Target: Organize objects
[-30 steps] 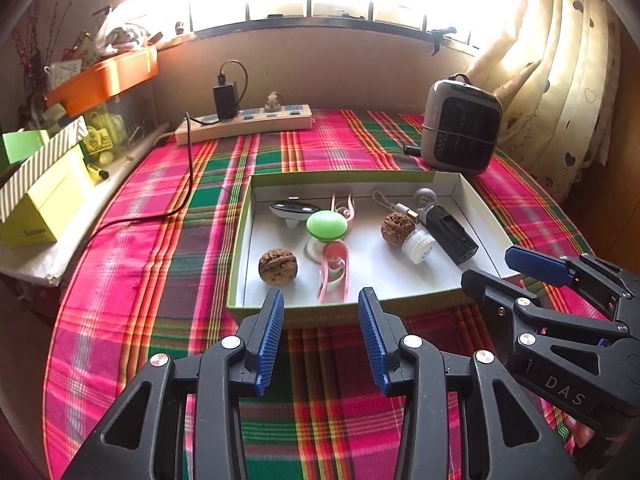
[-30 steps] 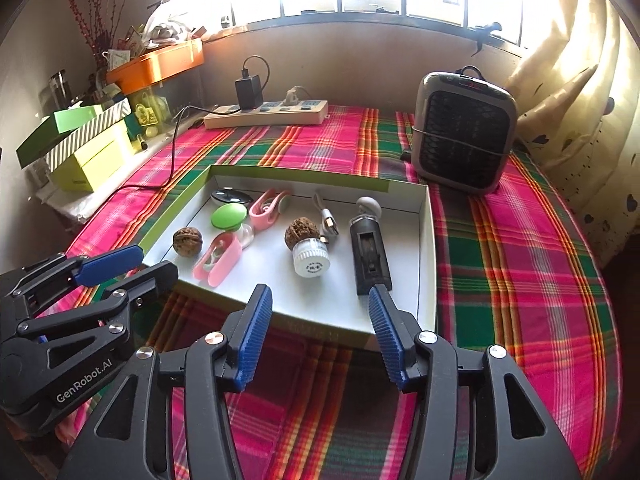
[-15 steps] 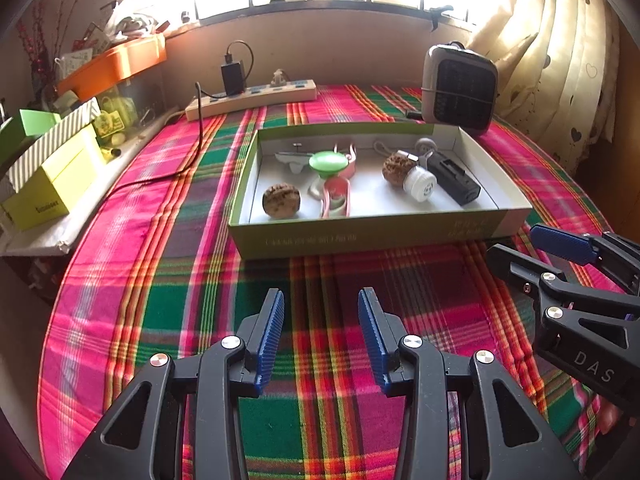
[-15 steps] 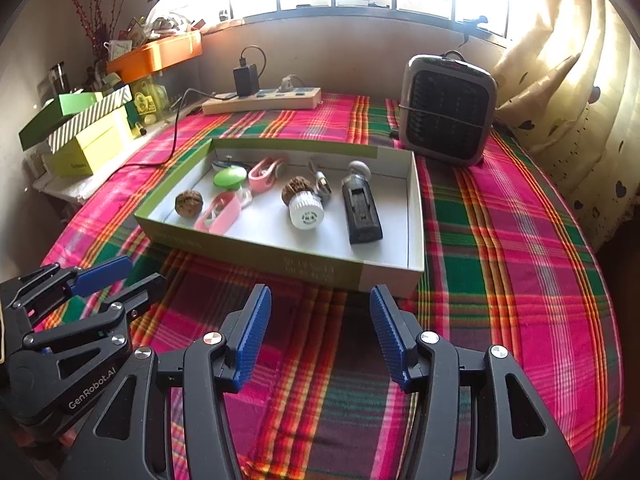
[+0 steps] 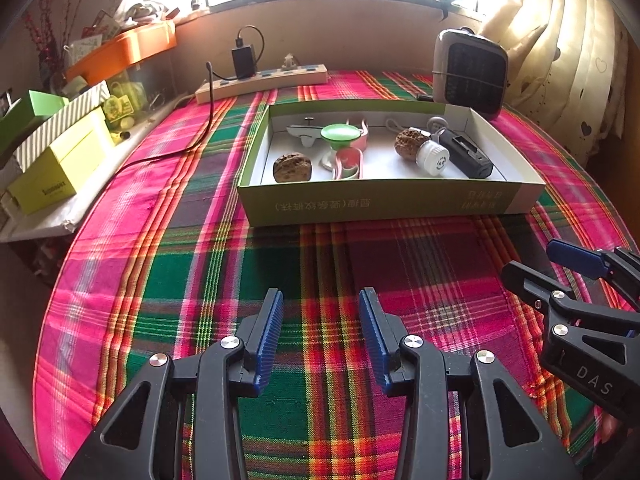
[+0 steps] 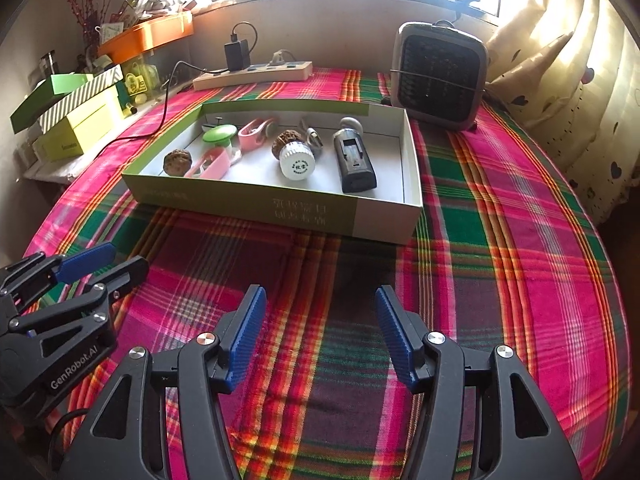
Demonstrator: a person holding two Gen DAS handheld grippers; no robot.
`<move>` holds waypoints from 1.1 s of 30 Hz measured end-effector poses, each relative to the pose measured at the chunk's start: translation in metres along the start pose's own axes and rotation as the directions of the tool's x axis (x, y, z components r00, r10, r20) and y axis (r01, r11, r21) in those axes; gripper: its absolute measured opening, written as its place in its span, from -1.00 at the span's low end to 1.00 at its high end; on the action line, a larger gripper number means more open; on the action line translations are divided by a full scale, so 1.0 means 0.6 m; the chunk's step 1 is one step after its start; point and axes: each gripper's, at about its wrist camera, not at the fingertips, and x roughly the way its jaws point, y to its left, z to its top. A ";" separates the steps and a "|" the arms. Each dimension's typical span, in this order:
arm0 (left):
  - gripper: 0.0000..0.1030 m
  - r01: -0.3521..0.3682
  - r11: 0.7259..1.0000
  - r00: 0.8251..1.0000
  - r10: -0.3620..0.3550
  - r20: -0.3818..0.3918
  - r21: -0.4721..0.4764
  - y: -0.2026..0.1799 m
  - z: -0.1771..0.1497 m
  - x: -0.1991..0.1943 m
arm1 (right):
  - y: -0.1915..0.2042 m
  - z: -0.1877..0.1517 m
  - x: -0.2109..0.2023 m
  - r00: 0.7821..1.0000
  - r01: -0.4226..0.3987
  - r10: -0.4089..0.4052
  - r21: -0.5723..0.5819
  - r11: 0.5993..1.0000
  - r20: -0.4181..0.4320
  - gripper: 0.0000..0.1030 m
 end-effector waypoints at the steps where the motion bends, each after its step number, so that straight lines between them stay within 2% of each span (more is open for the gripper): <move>1: -0.22 -0.003 1.000 1.000 0.003 -0.002 -0.001 0.000 0.000 0.001 | -0.001 -0.001 0.001 1.000 0.004 -0.004 0.001 1.000 -0.004 0.12; 8: -0.19 0.001 0.999 1.000 -0.001 -0.008 -0.034 0.006 0.000 0.001 | -0.008 -0.003 0.007 0.999 0.014 -0.014 0.017 1.000 -0.032 0.14; 10: -0.18 0.010 0.999 1.000 -0.010 -0.010 -0.049 0.009 -0.001 0.002 | -0.008 -0.004 0.007 0.999 0.018 -0.017 0.017 1.000 -0.034 0.24; 24: -0.13 0.014 0.998 1.000 -0.015 -0.011 -0.061 0.010 -0.001 0.005 | -0.010 -0.008 0.009 0.999 0.018 -0.017 0.016 1.000 -0.048 0.53; 33: -0.12 0.015 0.998 1.000 -0.015 -0.010 -0.063 0.011 -0.001 0.005 | -0.009 -0.008 0.009 0.999 0.019 -0.018 0.014 1.000 -0.050 0.55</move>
